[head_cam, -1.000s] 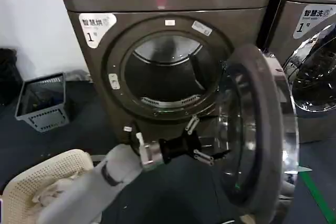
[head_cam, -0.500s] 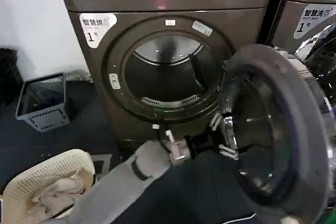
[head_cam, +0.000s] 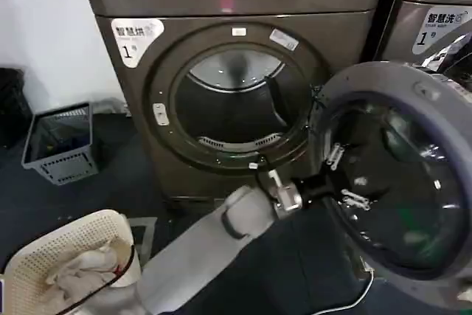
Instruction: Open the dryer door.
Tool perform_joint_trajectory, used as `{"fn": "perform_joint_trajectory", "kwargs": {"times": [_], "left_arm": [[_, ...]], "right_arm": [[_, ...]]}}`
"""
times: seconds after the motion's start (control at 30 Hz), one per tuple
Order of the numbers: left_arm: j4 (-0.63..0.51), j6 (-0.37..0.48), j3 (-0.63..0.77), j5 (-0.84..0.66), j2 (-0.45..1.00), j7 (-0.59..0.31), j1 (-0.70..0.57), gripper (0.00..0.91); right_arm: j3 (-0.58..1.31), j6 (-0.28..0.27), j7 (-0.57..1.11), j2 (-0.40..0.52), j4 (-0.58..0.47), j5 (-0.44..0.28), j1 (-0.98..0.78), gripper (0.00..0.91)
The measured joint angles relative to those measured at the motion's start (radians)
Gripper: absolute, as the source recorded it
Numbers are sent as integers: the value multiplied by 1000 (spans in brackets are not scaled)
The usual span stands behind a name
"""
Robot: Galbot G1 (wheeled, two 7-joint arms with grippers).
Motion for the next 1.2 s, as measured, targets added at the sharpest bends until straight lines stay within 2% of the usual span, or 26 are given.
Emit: {"fn": "perform_joint_trajectory", "kwargs": {"times": [0.33,0.63,1.2], "left_arm": [[128,1,5,25,-96,-31,-71,907],[216,82,20,31,-161,-79,-114,907],[248,100,23,25,-182,-83,-114,907]], "right_arm": [[6,-4,-2,42,50,17,-11,907],[15,-6,-3,58,61,29,-17,907],[9,-10,-7,63,68,30,-11,907]]}}
